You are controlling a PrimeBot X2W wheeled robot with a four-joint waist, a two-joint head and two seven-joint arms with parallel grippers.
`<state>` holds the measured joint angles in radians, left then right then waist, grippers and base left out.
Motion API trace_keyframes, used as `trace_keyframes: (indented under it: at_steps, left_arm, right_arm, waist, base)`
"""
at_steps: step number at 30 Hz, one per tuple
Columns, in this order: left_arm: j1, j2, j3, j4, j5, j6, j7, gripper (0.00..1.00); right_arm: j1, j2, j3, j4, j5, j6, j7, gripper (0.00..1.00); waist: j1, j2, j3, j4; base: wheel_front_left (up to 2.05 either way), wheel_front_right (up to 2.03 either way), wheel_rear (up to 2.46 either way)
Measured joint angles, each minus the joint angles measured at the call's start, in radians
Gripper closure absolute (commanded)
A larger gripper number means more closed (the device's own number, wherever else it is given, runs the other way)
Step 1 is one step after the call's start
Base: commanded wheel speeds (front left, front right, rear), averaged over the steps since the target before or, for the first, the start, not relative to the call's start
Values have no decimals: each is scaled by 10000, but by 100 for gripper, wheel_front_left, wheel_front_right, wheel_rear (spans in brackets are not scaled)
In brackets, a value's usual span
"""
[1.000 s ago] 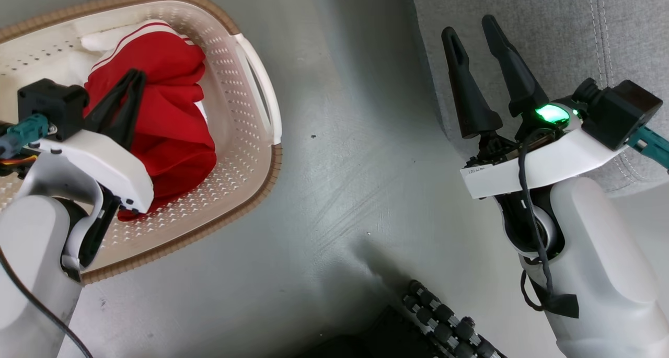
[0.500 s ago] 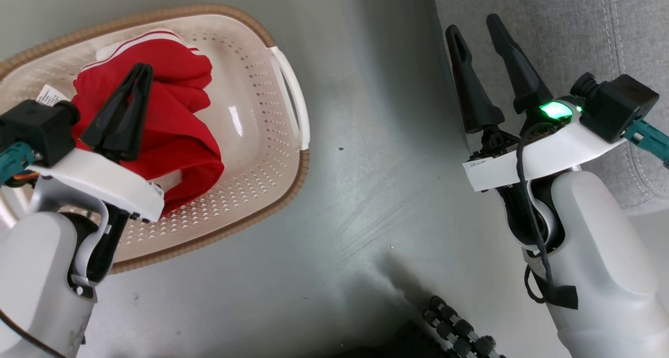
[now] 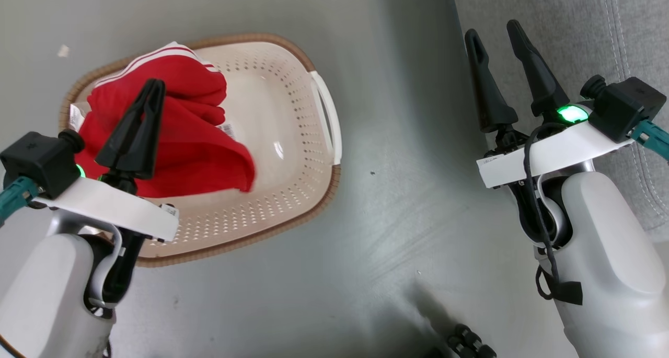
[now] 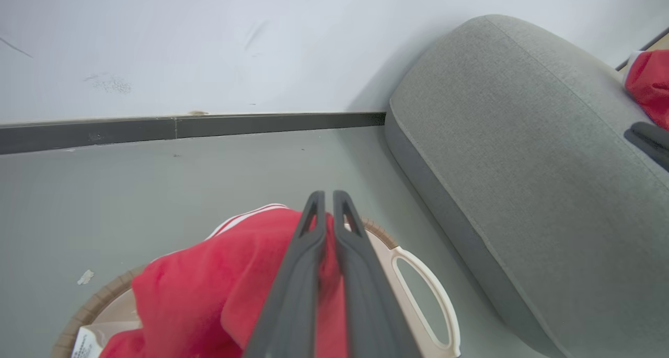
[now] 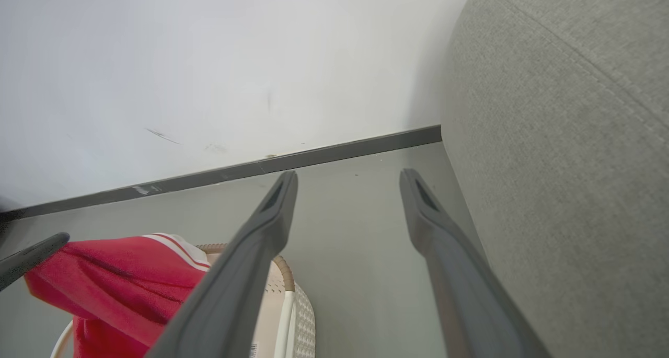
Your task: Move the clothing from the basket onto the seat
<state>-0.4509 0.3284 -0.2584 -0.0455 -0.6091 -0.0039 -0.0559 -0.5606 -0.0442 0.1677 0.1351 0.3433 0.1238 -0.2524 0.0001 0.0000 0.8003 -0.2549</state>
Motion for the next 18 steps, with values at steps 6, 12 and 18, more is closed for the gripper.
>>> trace_keyframes:
  at_steps: [6, 12, 18]
  left_arm:
    - [121, -153, -100, -69, -146, -92, -205, 100]
    - [320, -397, -261, -81, -244, -238, -420, 100]
    - [486, -522, -430, -199, -290, -383, -514, 100]
  right_arm:
    - [106, -4, -165, 169, -265, 0, -2, 0]
    - [661, -8, -378, 462, -479, 0, -25, 0]
    - [1153, -12, -675, 663, -673, 0, -27, 0]
  waist:
    - [0, 0, -488, 317]
    - [0, 0, -1150, 705]
    - [0, 0, -1890, 1087]
  base:
    - [0, 0, 0]
    - [0, 0, 0]
    - [0, 0, 0]
